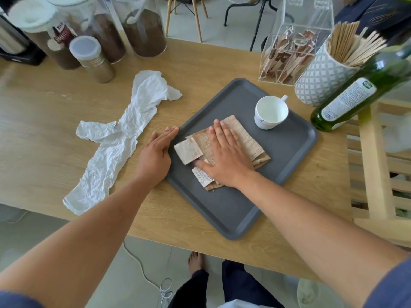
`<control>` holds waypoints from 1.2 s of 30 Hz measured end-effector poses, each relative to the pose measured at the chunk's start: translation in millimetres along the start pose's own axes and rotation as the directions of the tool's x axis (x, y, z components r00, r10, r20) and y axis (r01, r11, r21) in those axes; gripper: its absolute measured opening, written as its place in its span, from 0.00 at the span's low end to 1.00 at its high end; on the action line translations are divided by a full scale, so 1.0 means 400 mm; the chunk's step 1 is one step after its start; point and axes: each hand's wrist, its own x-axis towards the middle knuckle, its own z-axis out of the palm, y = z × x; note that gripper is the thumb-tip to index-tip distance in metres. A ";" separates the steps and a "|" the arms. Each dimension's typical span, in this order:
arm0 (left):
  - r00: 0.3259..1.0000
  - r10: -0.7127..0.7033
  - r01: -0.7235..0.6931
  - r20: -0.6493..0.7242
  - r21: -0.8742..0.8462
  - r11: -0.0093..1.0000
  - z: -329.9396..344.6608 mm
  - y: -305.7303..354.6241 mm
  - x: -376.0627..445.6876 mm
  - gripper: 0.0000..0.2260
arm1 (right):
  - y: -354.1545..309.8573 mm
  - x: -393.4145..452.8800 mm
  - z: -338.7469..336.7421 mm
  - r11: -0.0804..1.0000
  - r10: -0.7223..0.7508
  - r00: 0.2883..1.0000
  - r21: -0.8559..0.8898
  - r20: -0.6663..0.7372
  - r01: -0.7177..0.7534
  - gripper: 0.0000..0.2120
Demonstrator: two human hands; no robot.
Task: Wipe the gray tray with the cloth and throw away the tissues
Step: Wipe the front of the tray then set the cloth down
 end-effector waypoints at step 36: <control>0.989 -0.140 0.141 0.041 -0.023 0.990 -0.017 0.037 -0.016 0.28 | -0.116 -0.276 0.045 0.990 0.138 0.990 0.036 0.015 -0.139 0.34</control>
